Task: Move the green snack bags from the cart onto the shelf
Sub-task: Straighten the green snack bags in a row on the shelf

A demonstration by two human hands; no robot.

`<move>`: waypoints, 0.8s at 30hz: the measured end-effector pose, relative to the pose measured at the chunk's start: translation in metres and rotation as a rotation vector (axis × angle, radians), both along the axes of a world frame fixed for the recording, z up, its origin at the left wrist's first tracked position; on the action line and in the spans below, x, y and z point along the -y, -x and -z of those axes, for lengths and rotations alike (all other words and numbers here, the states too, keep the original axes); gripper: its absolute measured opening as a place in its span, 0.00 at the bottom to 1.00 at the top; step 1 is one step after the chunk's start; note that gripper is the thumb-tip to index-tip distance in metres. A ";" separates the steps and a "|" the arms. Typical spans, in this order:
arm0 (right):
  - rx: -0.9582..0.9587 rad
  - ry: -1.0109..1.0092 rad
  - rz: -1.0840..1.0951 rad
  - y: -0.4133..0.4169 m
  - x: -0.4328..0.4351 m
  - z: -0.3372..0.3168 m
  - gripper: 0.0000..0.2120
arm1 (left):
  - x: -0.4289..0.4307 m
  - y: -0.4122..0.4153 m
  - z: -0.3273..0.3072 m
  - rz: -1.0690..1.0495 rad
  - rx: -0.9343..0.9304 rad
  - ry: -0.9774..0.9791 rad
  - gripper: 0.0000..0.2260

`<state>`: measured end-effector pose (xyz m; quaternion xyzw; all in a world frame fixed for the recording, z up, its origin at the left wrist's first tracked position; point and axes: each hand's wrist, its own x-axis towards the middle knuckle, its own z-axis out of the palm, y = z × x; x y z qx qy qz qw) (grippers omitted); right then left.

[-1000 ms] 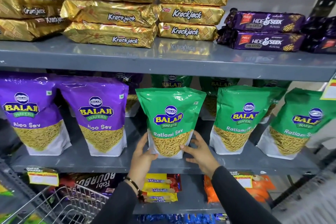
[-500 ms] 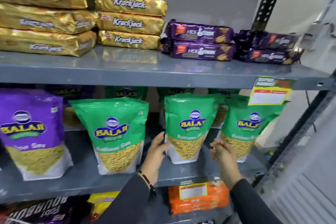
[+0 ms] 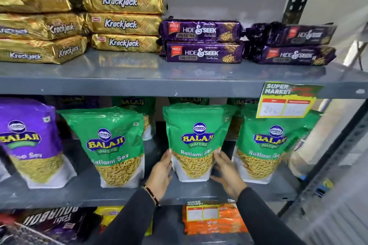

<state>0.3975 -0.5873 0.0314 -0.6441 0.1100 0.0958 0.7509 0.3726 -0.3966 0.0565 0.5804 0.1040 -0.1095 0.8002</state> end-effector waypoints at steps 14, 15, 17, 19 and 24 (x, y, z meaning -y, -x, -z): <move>0.038 -0.031 -0.012 0.024 -0.012 0.002 0.14 | -0.016 0.016 -0.005 0.027 -0.030 0.046 0.17; 0.041 -0.034 -0.014 0.025 -0.012 0.001 0.14 | -0.015 0.017 -0.006 0.028 -0.032 0.045 0.16; 0.049 -0.036 -0.013 0.025 -0.012 0.000 0.14 | -0.015 0.017 -0.006 0.027 -0.044 0.046 0.17; 0.052 -0.029 -0.012 0.025 -0.011 0.001 0.14 | -0.015 0.017 -0.001 0.023 -0.057 0.038 0.18; 0.045 -0.026 -0.007 0.023 -0.010 0.002 0.17 | -0.015 0.018 0.000 0.027 -0.065 0.040 0.18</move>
